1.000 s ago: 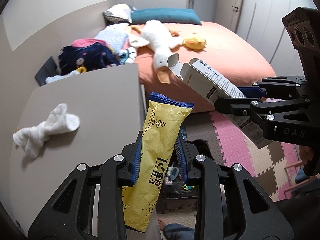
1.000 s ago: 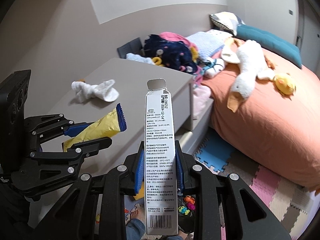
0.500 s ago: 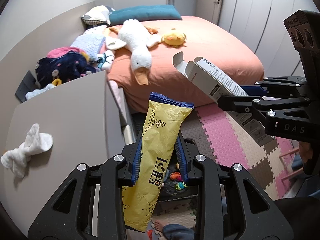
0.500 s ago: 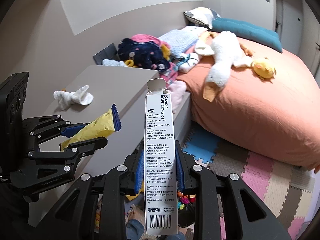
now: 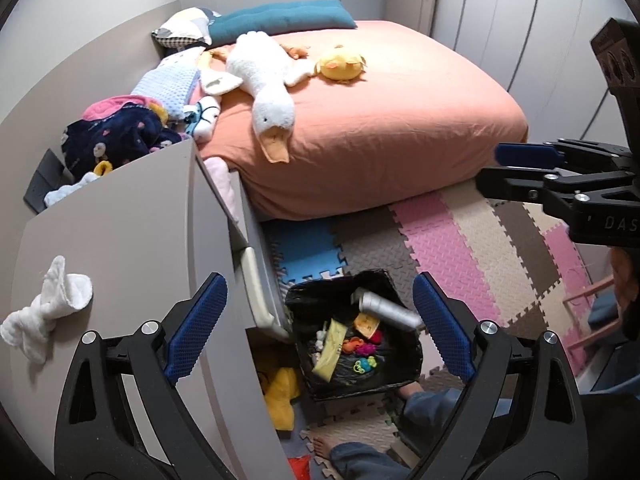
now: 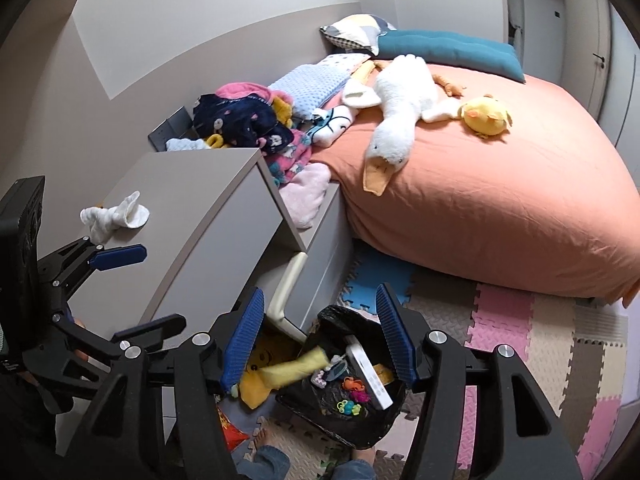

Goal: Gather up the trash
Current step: 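Carry the yellow snack bag and white box over the bin and release both, then move both tools back over the desk toward the towel and orange toy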

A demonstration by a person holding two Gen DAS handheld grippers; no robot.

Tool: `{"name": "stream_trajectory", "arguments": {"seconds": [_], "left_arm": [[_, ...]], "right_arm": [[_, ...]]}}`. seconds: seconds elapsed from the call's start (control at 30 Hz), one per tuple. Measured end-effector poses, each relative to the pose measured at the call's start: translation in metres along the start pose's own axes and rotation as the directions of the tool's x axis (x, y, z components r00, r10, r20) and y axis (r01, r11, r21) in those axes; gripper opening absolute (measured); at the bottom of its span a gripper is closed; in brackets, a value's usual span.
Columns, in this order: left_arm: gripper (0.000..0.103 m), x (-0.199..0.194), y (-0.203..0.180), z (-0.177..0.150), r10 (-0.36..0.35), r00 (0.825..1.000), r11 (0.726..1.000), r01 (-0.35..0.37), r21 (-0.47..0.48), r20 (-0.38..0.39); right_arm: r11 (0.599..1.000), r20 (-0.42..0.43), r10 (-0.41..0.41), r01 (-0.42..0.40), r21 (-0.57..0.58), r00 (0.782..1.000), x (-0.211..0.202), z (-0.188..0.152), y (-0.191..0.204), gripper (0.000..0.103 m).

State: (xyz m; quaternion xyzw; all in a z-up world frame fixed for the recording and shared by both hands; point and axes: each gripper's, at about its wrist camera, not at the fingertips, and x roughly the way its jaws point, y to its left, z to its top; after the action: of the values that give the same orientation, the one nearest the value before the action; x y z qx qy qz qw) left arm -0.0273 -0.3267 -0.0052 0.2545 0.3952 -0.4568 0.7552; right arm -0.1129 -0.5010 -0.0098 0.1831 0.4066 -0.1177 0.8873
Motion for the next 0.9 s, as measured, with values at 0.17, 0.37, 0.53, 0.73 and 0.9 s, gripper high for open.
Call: {"name": "stream_trajectory", "arguments": {"seconds": [0.17,0.37,0.53,0.73,0.9], "left_arm": [[0.091,-0.002,0.01,-0.005,0.028,1.0,0.998,-0.028,-0.048,-0.009],[0.091,-0.008,0.025,-0.014,0.063,0.998,0.994,-0.064,-0.093,-0.018],[0.091,-0.014,0.041,-0.025,0.101,0.994,0.985,-0.104,-0.14,-0.029],[0.091,-0.023,0.074,-0.04,0.157,0.986,0.957,-0.165,-0.238,-0.052],[0.091,-0.031,0.098,-0.052,0.205,0.976,0.929,-0.217,-0.298,-0.072]], "right_arm": [[1.0,0.001,0.006,-0.006,-0.008,1.0,0.002,0.001,0.003,0.063],[0.998,-0.012,0.035,-0.036,-0.044,0.999,0.01,0.006,0.016,0.064],[0.993,-0.022,0.073,-0.075,-0.086,0.997,0.02,0.013,0.037,0.064],[0.982,-0.025,0.124,-0.127,-0.137,0.992,0.036,0.025,0.069,0.064],[0.971,-0.038,0.162,-0.166,-0.174,0.986,0.051,0.034,0.094,0.064]]}}
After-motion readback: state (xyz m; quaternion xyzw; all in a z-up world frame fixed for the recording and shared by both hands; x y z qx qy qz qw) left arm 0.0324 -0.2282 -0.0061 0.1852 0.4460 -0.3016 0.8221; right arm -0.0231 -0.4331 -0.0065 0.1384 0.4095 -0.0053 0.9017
